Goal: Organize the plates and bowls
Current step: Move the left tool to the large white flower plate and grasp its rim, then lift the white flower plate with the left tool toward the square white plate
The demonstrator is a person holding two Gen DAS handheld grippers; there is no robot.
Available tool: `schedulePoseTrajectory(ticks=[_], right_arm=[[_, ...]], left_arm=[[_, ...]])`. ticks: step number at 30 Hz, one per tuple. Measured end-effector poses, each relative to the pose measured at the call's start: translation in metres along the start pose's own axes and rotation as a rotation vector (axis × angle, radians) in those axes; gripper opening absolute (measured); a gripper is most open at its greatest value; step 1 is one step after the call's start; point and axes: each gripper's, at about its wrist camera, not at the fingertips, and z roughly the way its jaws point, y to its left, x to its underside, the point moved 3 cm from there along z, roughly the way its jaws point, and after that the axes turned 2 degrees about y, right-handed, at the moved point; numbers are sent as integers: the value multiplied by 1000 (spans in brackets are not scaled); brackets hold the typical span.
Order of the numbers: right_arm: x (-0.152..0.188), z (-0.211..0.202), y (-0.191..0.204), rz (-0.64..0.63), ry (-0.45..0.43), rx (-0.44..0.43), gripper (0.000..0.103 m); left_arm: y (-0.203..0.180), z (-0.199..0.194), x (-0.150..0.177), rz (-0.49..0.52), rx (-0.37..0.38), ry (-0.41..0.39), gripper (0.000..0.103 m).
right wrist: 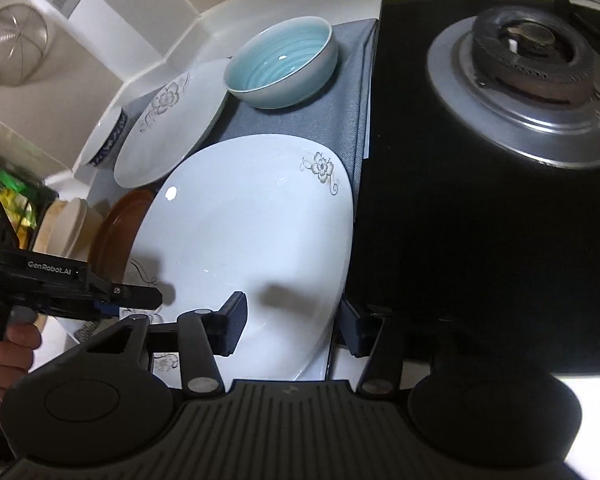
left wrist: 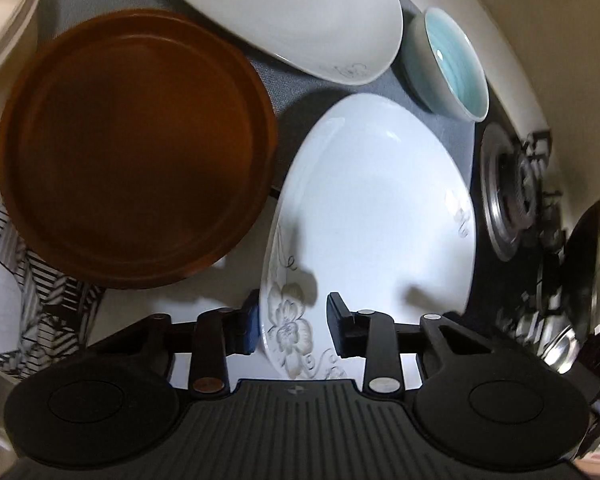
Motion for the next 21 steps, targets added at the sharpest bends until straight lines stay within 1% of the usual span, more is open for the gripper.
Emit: schedulePoseTrajectory(ticks=[2,3,4,6,7,9,12,13,15,16,17,19,21], right_arm=[[3,-7,-4,22,-4,1,30],[6,-10,-5,26,-10,-9,27],[8,-13,-8,25,-11,-17,26],[12,-13,-13,40,-2,-14,23],[13,-12,-15,60,4,-10,23],[14,-10,-18,112,-6,-11,24],[10,-6,-18,148,-22,-1,30],[10,-3,-18,146,-24,4,30],[9,-1,-17,143,-27,15,29],[8,-2,-14,128,-27,28,28],[7,-3,-9,98,-27,46,27],[7,-9,1,37,-35,76,27],[7,-18,6,18,-48,69,21]], left_arm=[[-7,-4,0,57,-24,-4,33],[-9,-5,0,90,-25,-2,33],[-9,-3,0,108,-18,10,33],[-4,5,-3,94,-3,58,33],[-1,8,-5,74,15,71,29],[0,10,-11,64,33,91,30],[-4,14,-16,83,35,104,32],[-8,15,-18,100,16,104,31],[-19,13,-17,156,-60,82,28],[-26,10,-16,195,-100,71,29],[-33,6,-14,221,-124,59,30],[-41,-7,-12,252,-146,28,30],[-48,-19,-12,268,-173,2,30]])
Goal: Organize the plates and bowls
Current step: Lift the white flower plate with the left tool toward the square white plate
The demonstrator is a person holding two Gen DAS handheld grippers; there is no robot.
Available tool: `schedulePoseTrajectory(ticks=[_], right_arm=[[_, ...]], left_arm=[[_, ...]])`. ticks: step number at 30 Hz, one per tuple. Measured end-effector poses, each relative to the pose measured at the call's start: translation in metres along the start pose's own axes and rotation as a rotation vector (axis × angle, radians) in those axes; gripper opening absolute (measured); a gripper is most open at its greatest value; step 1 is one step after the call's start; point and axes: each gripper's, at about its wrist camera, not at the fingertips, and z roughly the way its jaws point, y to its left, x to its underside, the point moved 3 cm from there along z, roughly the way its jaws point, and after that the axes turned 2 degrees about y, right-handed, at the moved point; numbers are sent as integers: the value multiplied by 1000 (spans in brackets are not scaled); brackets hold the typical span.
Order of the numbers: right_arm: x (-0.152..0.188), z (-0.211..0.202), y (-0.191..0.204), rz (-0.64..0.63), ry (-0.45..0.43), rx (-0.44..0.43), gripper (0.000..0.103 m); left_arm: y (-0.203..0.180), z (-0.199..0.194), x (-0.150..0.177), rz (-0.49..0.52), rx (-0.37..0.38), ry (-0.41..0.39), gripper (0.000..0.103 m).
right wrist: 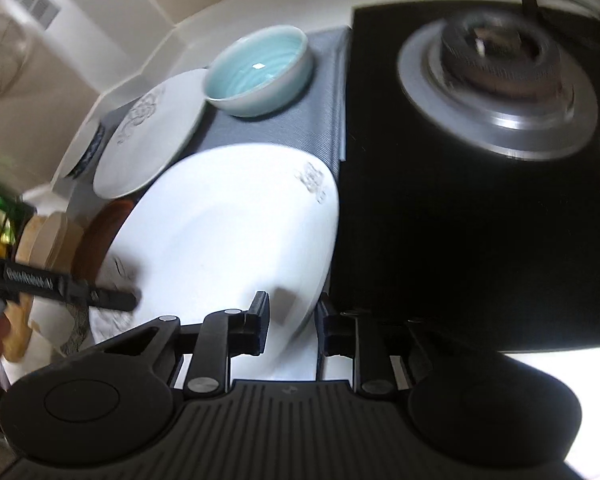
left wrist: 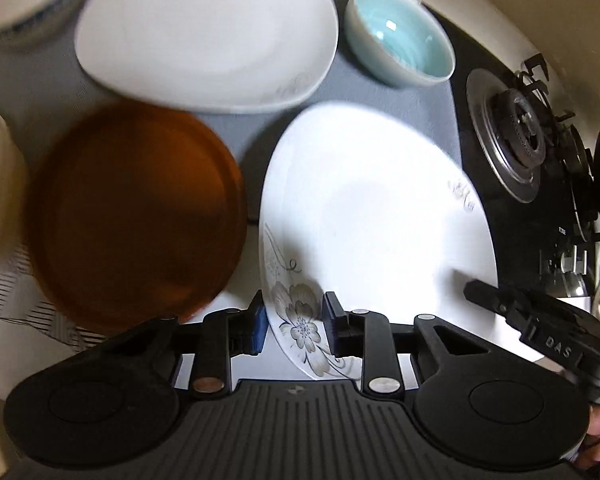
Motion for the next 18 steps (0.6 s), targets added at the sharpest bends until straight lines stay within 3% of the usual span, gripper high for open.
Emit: schedulePoseTrajectory(ticks=[7,18], right_arm=[[4,-10,11,17,-6,-24,22],[8,-19,26,-3,-23,-12,22]], left_arm=[[-1,-20,1,34,-52,20,30],[13,-27,8,19,-36,30,32]])
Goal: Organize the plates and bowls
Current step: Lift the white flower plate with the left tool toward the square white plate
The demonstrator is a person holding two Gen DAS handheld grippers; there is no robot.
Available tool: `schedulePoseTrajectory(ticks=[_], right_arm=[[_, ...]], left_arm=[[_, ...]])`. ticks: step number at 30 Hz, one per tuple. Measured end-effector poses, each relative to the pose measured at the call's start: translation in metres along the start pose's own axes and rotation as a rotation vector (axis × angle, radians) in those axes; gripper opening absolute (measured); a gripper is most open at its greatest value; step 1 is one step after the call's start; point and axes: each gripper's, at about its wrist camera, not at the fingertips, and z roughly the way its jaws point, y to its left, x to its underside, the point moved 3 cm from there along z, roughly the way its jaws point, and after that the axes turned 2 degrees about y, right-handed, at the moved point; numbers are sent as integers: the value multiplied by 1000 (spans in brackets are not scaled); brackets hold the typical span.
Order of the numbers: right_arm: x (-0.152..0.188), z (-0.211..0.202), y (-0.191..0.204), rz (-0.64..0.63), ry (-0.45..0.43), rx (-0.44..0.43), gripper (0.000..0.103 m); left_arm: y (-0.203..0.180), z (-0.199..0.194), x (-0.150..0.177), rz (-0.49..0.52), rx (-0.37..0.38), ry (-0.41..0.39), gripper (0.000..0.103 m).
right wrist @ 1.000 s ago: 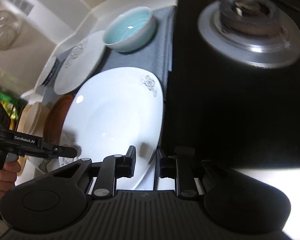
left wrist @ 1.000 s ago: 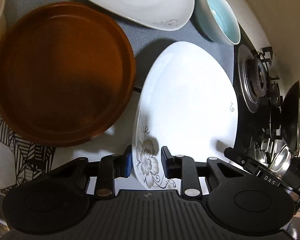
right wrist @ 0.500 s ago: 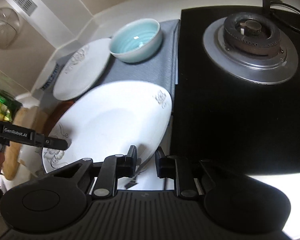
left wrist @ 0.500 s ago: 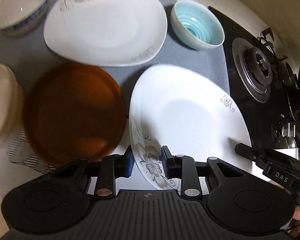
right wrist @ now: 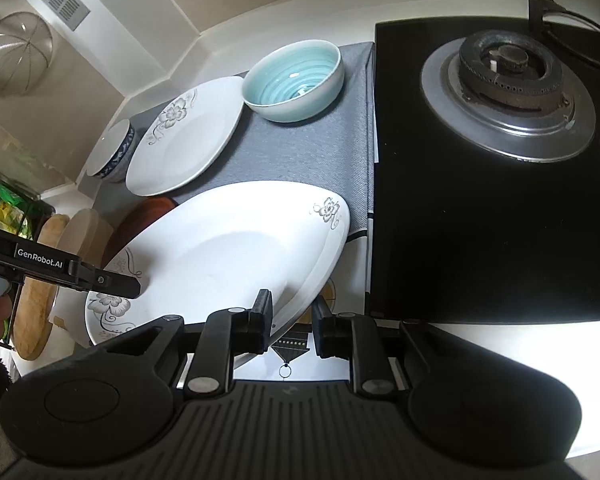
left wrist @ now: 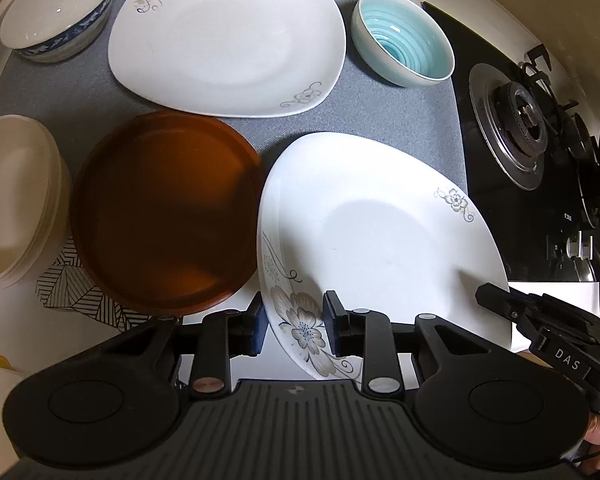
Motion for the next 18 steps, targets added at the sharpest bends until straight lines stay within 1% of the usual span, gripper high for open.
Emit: schedulePoseTrajectory(ticks=[6,11,15,18], right_arm=[[-7,-14,15,-34,-33,-2,23],[-22,-21,31,-64,-70,-15,23],[-35,-21,45,-88,-105,-32,23],[-44,-13,57,-108,-121,-41,23]], left_arm=[[3,-18,0,-2,9,-37,32],[7,-41,-1,-10,5,-87,33],[18,-54,-6,-32,10,-113,35],[33,-57,-11,-65,22,-117,35]])
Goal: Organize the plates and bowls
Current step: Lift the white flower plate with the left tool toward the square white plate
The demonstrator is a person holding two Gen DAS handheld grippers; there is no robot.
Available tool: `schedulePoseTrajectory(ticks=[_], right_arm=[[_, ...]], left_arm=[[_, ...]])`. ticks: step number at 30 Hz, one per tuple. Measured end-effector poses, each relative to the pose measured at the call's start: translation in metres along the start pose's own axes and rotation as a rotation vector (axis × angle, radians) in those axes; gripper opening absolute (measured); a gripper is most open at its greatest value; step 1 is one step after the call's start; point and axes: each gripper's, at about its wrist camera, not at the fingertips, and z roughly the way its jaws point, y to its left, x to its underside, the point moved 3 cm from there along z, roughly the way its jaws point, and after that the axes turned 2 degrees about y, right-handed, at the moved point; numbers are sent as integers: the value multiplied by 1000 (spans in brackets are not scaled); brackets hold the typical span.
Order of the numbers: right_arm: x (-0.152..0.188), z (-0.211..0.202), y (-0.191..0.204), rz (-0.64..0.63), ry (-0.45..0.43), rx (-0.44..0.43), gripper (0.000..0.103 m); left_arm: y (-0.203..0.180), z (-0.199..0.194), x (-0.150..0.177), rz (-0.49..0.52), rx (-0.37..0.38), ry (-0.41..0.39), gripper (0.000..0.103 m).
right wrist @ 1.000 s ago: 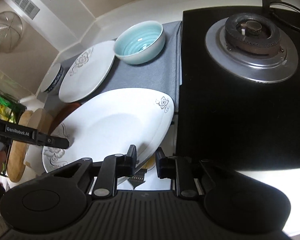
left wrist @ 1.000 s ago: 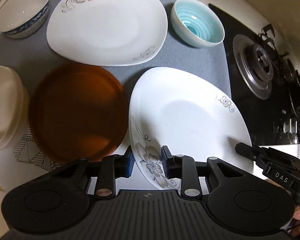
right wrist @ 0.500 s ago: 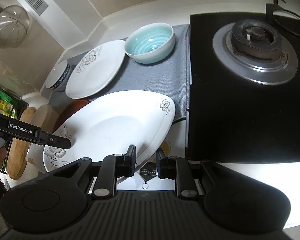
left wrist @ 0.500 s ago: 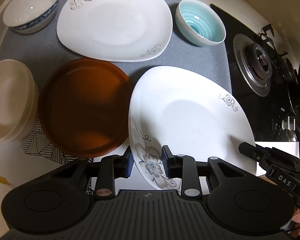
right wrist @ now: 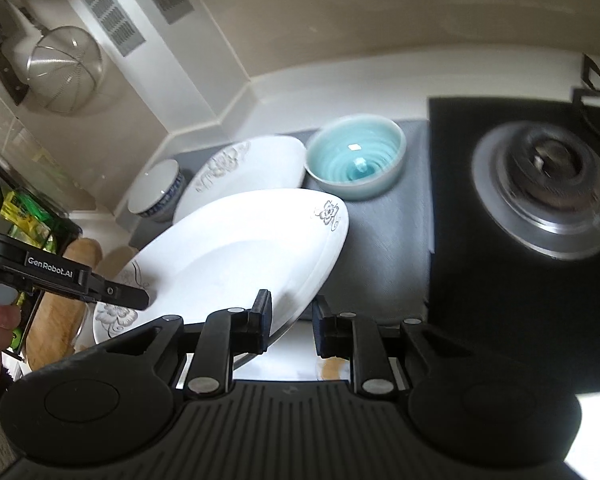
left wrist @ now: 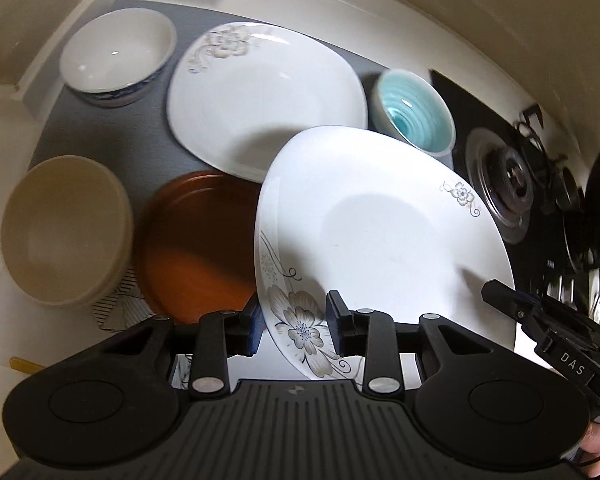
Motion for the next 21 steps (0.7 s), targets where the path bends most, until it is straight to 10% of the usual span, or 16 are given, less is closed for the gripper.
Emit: schedulePoseTrajectory(ticks=[21], right_arm=[[-40,86,72,29,-64,48,24]], left_arm=[[94,8,-77,-10,14,-2,36]])
